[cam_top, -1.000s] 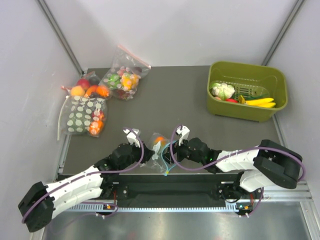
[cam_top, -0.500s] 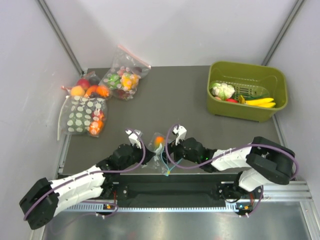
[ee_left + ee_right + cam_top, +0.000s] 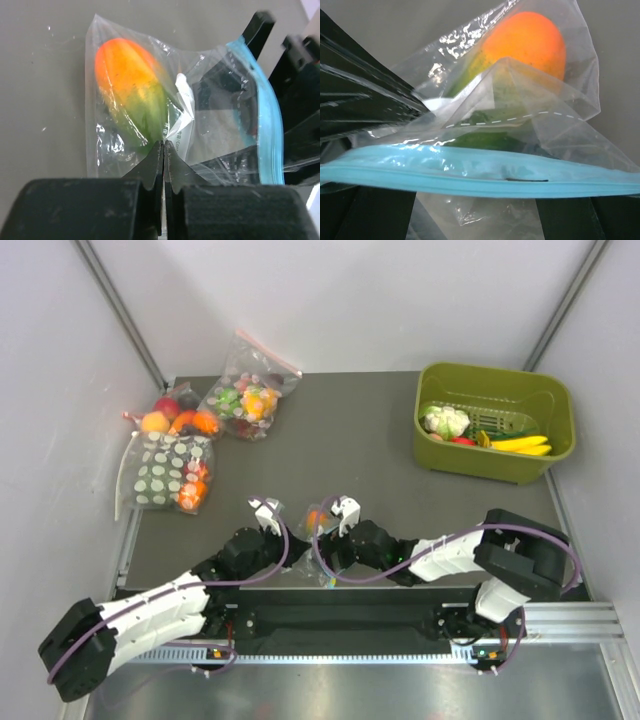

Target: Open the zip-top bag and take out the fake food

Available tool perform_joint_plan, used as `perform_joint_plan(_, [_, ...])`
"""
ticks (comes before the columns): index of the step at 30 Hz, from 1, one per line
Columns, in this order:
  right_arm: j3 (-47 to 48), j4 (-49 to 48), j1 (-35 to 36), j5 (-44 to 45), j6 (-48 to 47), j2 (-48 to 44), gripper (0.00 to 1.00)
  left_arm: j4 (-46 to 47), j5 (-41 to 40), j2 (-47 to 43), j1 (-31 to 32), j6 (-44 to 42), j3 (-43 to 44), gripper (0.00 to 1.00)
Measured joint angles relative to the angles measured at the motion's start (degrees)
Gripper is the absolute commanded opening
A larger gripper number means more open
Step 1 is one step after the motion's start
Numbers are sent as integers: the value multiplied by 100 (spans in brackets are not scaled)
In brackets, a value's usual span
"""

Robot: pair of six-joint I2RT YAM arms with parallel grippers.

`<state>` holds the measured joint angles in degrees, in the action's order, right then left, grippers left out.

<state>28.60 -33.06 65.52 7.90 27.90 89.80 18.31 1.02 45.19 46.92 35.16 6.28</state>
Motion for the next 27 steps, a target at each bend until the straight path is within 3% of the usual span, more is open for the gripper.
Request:
perform_joint_plan(13, [450, 219, 452, 789, -310, 466, 81, -52, 243, -302, -17, 267, 0, 0])
perform_joint_plan(16, [522, 199, 573, 1062, -348, 614, 68, -55, 269, -321, -26, 293, 0, 0])
perform_joint_plan(17, [535, 160, 614, 1185, -350, 664, 58, -52, 269, -321, -26, 299, 0, 0])
perform_joint_plan(20, [535, 103, 706, 1469, -310, 721, 42, -50, 295, -337, -28, 330, 0, 0])
perform_joint_plan(27, [409, 109, 804, 2002, -269, 566, 26, -61, 271, -367, -33, 330, 0, 0])
